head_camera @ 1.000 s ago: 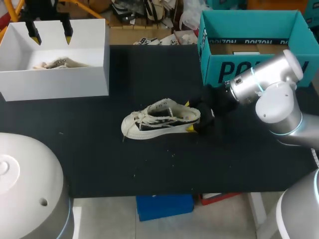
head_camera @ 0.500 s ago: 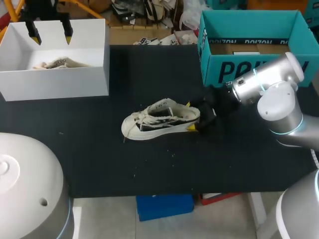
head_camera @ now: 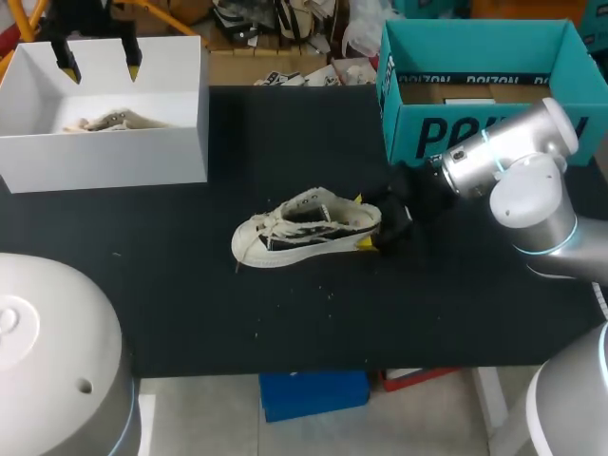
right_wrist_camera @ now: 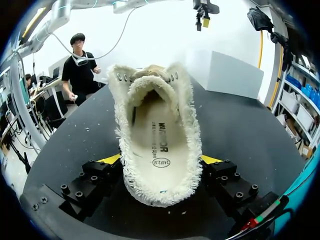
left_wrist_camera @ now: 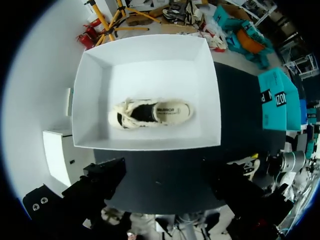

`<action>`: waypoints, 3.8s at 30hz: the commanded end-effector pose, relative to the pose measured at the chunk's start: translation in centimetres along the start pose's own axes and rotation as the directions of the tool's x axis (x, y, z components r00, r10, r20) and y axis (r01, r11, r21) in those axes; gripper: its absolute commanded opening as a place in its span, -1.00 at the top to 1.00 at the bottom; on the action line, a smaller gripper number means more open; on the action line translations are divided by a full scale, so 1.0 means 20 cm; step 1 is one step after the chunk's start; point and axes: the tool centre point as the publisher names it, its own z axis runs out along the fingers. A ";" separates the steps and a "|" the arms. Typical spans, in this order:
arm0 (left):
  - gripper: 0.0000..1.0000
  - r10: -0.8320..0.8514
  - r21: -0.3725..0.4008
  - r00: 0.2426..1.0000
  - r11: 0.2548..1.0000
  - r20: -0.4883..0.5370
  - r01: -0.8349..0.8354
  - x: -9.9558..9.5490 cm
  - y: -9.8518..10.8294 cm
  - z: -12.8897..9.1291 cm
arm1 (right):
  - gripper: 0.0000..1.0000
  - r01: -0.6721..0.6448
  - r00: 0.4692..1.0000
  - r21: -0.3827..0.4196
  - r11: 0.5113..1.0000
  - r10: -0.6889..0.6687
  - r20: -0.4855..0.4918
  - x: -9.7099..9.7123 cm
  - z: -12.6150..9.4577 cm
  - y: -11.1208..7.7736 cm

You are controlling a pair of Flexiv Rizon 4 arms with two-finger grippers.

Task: Take the shoe out of the shoebox, open the shoe tongue, remove and reinsert the insole, then place the shoe into the shoebox

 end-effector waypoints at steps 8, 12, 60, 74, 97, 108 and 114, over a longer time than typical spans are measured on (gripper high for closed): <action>-1.00 -0.112 -0.047 0.992 0.992 0.063 0.115 0.36 0.19 -0.09 | 1.00 -0.001 1.000 0.001 1.000 0.001 0.001 -0.01 0.01 -0.01; -1.00 -0.035 -0.026 0.996 0.999 0.080 0.038 0.55 0.29 -0.08 | 1.00 -0.001 1.000 0.001 1.000 0.001 0.001 -0.01 0.01 -0.01; -1.00 0.040 -0.157 0.969 0.988 0.245 -0.001 1.32 0.75 0.22 | 1.00 -0.001 1.000 0.001 1.000 0.001 0.001 -0.01 0.01 -0.01; -1.00 0.063 -0.178 0.969 0.984 0.239 -0.020 1.38 0.80 0.24 | 1.00 -0.001 1.000 0.001 1.000 0.001 0.001 -0.01 0.01 -0.01; -1.00 0.141 -0.128 0.937 0.986 0.321 -0.104 1.57 0.96 0.51 | 1.00 -0.001 1.000 0.001 1.000 0.001 0.001 -0.01 0.01 -0.01; -1.00 0.135 -0.136 0.913 0.987 0.384 -0.089 1.61 0.93 0.68 | 1.00 -0.001 1.000 0.001 1.000 0.001 0.001 -0.01 0.01 -0.01; -1.00 0.126 -0.125 0.906 0.989 0.405 -0.082 1.63 0.89 0.73 | 1.00 -0.001 1.000 0.001 1.000 0.001 0.001 -0.01 0.01 -0.01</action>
